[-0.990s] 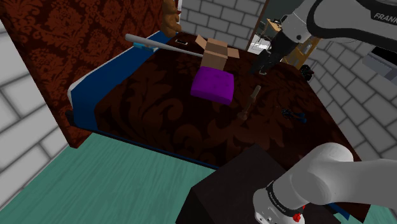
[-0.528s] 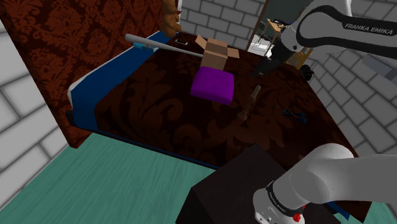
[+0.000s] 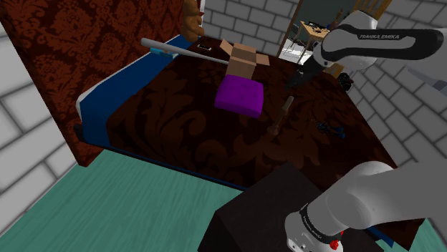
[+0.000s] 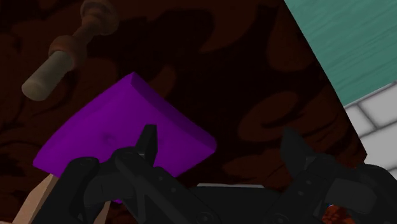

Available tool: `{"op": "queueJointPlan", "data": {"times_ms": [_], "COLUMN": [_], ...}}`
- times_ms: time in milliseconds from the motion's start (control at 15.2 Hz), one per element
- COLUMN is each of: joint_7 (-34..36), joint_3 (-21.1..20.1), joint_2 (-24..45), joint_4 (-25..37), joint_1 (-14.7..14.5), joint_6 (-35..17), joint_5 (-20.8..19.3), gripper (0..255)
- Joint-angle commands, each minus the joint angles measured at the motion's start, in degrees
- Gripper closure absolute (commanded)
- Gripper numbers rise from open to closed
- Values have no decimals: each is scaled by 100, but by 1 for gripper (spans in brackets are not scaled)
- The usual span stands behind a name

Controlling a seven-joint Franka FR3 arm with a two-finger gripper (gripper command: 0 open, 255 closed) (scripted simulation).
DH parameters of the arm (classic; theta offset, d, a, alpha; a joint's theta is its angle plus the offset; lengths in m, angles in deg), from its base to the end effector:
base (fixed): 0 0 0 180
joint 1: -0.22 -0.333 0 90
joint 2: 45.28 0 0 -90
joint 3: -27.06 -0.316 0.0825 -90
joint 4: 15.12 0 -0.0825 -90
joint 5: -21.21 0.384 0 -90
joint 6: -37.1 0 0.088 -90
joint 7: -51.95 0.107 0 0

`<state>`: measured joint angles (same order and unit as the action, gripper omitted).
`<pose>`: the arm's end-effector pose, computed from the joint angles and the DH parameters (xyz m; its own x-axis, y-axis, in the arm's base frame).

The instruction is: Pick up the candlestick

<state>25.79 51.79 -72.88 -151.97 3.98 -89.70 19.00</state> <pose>0.3798 -0.2245 0.5067 0.9518 -0.0079 0.3066 0.0001 -0.9997 -0.0259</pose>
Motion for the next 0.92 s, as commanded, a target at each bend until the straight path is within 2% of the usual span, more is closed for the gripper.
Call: {"op": "queueJointPlan", "data": {"times_ms": [0,198,396,660,858], "joint_7": [-315,-818,-1417,-2400,-3202], "joint_3": [277,699,1132,1644,1813], "joint_2": [316,866,1481,2441,3256], "joint_4": [72,311,620,1157,1663], "joint_1": [-35,-153,-303,-446,-322], "joint_6": [-267,-583,-835,-1007,-965], "joint_5": [90,371,832,1793,2697], "gripper": [0,0,0,0,0]}}
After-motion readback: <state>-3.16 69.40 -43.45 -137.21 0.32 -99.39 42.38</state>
